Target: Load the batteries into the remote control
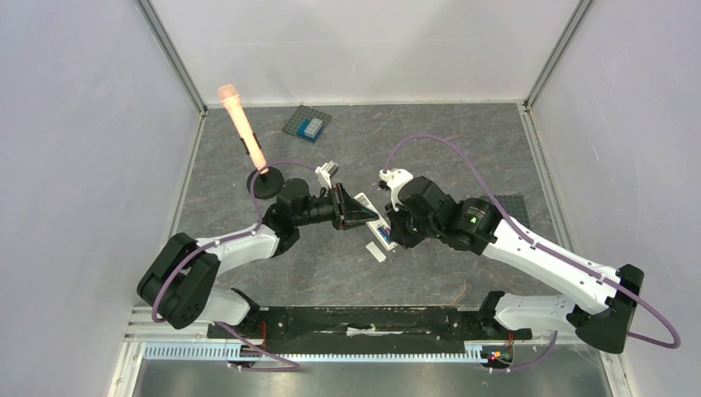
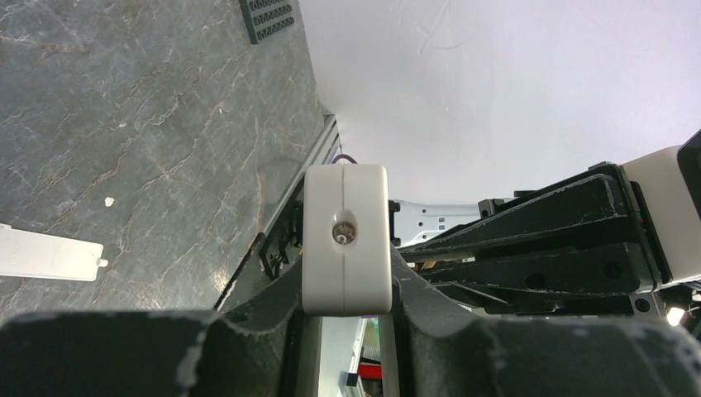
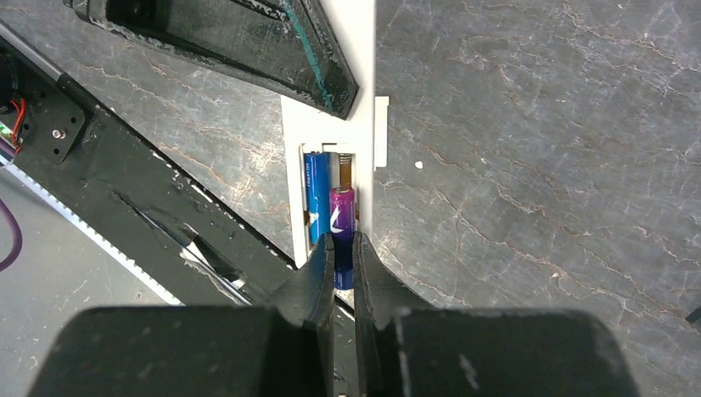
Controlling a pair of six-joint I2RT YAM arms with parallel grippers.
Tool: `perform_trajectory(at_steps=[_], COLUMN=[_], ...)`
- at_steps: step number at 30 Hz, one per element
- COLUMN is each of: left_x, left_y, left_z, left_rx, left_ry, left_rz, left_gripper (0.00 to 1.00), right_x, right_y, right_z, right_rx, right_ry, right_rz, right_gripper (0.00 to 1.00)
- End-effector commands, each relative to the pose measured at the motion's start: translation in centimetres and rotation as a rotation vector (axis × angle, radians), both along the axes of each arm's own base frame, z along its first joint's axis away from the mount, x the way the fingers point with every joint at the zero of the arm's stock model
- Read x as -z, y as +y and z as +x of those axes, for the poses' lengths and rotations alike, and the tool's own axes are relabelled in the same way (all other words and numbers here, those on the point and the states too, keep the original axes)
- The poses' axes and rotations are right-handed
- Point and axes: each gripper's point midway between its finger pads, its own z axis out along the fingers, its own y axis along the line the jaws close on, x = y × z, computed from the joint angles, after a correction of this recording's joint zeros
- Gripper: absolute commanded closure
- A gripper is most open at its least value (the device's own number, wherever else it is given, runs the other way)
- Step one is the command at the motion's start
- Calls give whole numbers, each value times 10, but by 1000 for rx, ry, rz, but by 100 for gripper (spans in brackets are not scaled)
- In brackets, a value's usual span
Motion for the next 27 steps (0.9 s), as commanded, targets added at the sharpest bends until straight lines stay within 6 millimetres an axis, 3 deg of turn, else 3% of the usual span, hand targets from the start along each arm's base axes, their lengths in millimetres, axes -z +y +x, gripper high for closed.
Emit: perform_trajectory(at_steps=[1,27], left_x=[-11,-15], left_y=[1,1], left_z=[-2,1], left_rx=[10,-5], left_ry=[-67,-65], left_rz=[-24,-52], left_gripper=[98,98], right_x=[-21,-4], right_y=[6,13], right_z=[9,2], right_rx=[10,-46], right_ry=[-67,-24], right_rz=[38,3], right_gripper=[92,82])
